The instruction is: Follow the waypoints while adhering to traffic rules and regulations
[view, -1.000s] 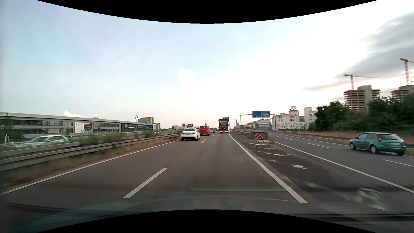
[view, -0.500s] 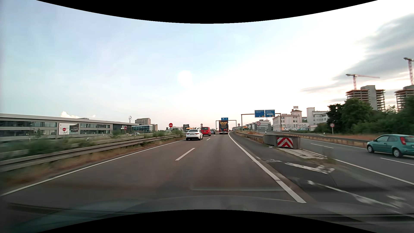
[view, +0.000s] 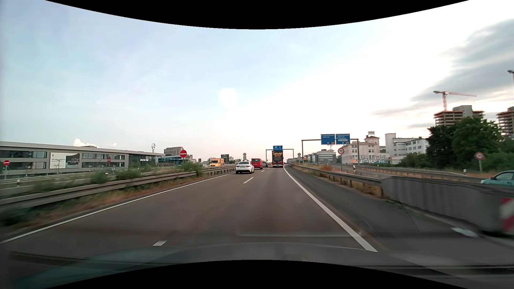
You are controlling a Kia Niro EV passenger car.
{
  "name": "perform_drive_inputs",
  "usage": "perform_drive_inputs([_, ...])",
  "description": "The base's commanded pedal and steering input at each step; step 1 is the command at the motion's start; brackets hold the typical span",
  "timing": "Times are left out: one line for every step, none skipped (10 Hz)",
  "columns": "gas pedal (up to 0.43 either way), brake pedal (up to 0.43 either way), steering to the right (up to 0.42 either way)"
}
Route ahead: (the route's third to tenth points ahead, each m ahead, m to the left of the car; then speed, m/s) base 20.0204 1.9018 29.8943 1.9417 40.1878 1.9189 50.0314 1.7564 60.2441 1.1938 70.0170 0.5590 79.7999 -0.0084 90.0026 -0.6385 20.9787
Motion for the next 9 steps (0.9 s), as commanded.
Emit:
perform_drive_inputs([0.118,0.0,0.001])
perform_drive_inputs([0.118,0.0,0.001])
perform_drive_inputs([0.118,0.0,0.001])
perform_drive_inputs([0.118,0.0,0.001])
perform_drive_inputs([0.118,0.0,0.001])
perform_drive_inputs([0.118,0.0,0.001])
perform_drive_inputs([0.118,0.0,0.001])
perform_drive_inputs([0.118,0.0,0.001])
perform_drive_inputs([0.118,0.0,0.001])
